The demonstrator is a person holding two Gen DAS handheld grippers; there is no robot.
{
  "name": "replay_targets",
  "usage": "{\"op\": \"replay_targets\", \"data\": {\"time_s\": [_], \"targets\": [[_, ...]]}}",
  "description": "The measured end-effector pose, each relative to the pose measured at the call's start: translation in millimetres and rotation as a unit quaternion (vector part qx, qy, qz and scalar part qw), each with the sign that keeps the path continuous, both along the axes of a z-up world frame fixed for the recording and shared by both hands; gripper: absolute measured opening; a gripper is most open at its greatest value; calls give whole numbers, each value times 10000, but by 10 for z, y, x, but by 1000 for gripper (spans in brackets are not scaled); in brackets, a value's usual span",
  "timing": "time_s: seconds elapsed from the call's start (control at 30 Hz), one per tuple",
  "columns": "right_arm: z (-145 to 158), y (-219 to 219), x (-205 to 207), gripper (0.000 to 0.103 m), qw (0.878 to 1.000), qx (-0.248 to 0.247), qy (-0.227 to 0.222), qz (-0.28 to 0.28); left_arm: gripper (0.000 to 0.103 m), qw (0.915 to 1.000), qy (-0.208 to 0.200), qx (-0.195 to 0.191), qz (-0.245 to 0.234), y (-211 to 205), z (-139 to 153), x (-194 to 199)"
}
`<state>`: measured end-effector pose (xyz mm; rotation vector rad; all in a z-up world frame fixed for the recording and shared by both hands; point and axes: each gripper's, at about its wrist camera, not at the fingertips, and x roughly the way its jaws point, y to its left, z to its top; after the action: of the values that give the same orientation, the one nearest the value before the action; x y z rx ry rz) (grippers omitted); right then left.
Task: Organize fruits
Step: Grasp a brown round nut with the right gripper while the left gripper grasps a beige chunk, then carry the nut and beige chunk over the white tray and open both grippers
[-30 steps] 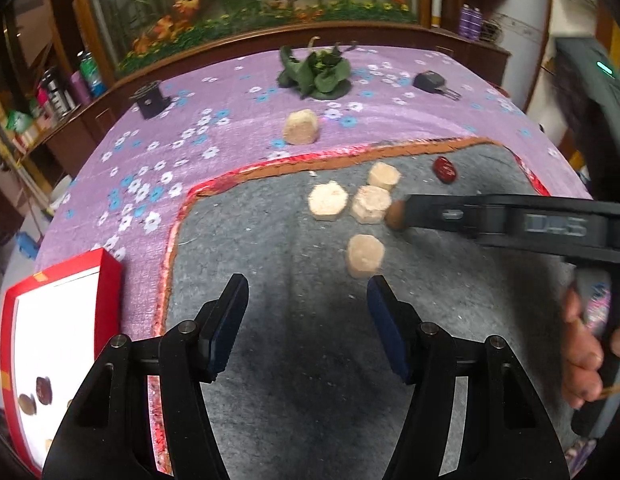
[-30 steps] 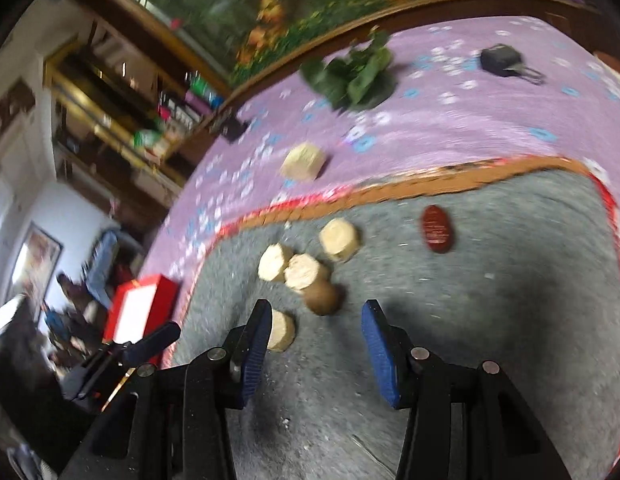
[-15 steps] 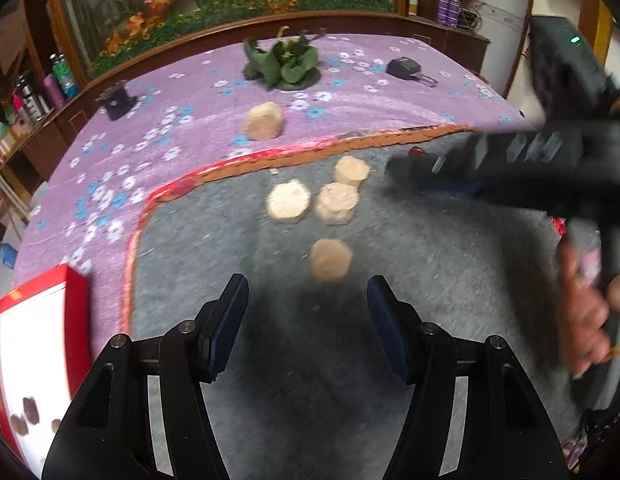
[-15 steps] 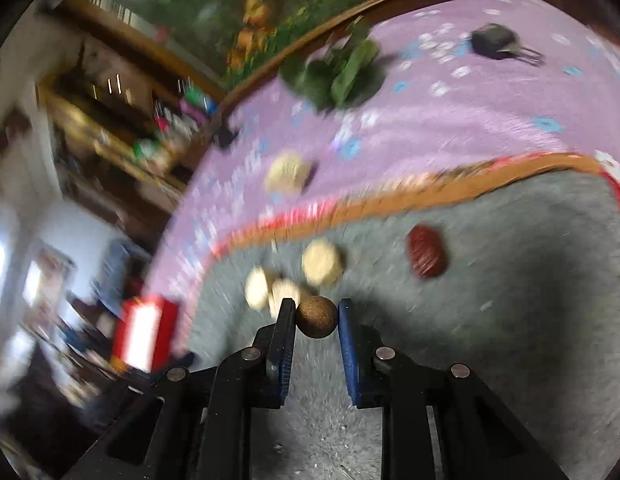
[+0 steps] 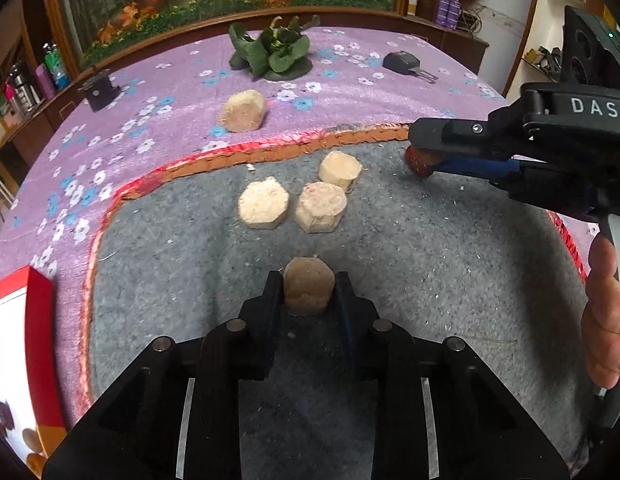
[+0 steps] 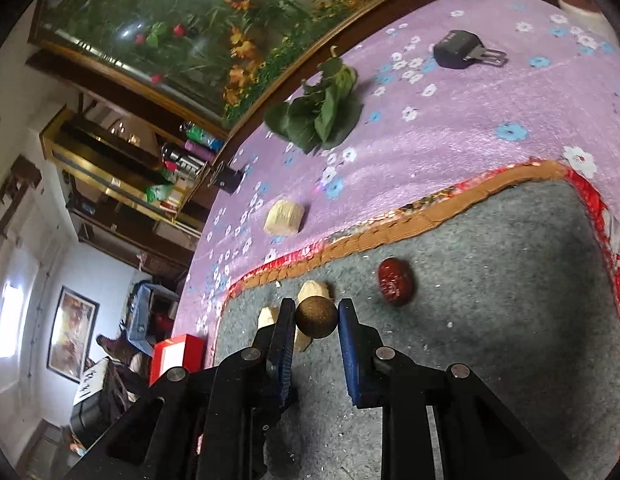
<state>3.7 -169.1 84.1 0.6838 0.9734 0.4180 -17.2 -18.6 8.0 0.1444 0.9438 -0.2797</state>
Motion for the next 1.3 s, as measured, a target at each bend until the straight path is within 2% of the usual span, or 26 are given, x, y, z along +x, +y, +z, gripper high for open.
{"op": "replay_targets", "data": {"time_s": [0.17, 0.4, 0.63, 0.97, 1.13, 1.3], "targets": [[78, 129, -46, 21, 9989, -286, -330, 182, 25, 9987, -405, 72, 304, 207, 189, -212], [176, 329, -170, 21, 9932, -611, -927, 359, 25, 9893, -1103, 248, 922, 677, 524, -655], [252, 648, -323, 21, 9908, -685, -1039, 540, 25, 9786, -1466, 353, 1403, 1162, 686, -1022], [480, 1902, -735, 20, 9763, -426, -1300, 1677, 25, 9616, -1706, 446, 2103, 1809, 677, -1346], [495, 2452, -883, 20, 9681, -308, -1305, 2118, 25, 9549, -1701, 432, 2394, 2115, 628, -1458], [472, 2956, -1004, 20, 9586, -410, -1310, 2494, 25, 9482, -1667, 377, 2679, 2409, 553, -1555]]}}
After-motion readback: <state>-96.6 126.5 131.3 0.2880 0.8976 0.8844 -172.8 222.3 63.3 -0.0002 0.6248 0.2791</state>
